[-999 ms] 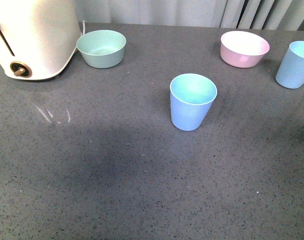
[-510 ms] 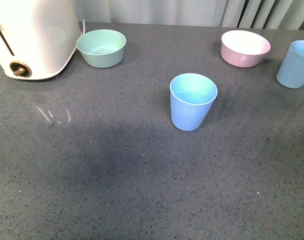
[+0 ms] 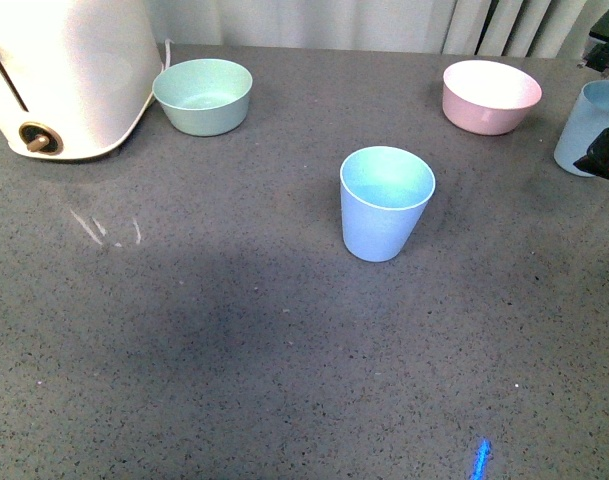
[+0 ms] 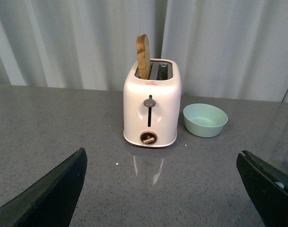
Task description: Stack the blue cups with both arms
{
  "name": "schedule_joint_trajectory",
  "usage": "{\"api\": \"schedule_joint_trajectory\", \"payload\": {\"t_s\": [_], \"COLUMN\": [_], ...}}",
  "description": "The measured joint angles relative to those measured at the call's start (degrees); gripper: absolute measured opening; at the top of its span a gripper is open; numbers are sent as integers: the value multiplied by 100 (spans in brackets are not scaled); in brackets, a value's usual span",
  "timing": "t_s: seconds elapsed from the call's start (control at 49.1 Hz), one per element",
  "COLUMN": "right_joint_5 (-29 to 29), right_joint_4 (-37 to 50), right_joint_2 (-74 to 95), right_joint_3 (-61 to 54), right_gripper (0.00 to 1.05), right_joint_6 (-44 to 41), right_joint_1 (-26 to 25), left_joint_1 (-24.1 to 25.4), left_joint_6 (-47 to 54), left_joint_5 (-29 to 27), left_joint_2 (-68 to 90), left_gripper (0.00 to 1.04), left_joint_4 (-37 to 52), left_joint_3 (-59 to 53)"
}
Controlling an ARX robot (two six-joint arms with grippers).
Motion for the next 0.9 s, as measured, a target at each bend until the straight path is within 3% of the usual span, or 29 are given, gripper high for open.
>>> {"api": "schedule_joint_trajectory", "payload": {"t_s": [0.102,0.163,0.489,0.734,0.795,0.897], "right_joint_5": [59,74,223,192,122,-9], "right_joint_4": [-7,-4,-122,-251,-363,-522], "right_joint_2": [129,168,203,188,118,-118], "right_joint_3": [131,168,212,201,142,-2], "right_gripper": [96,89,43,14,1,2], "right_joint_6": [2,17,105,111,92,9], "right_joint_1": [44,59,70,0,-42,-127], "left_joint_1": [0,0,0,0,0,0], "left_joint_6": [0,0,0,0,0,0], "left_joint_5": [-2,-2,-2,-2,-2,-2], "left_joint_2": [0,0,0,0,0,0], "left_gripper": [96,96,96,96,96,96], "left_joint_4": [0,0,0,0,0,0], "left_joint_3": [0,0,0,0,0,0]}}
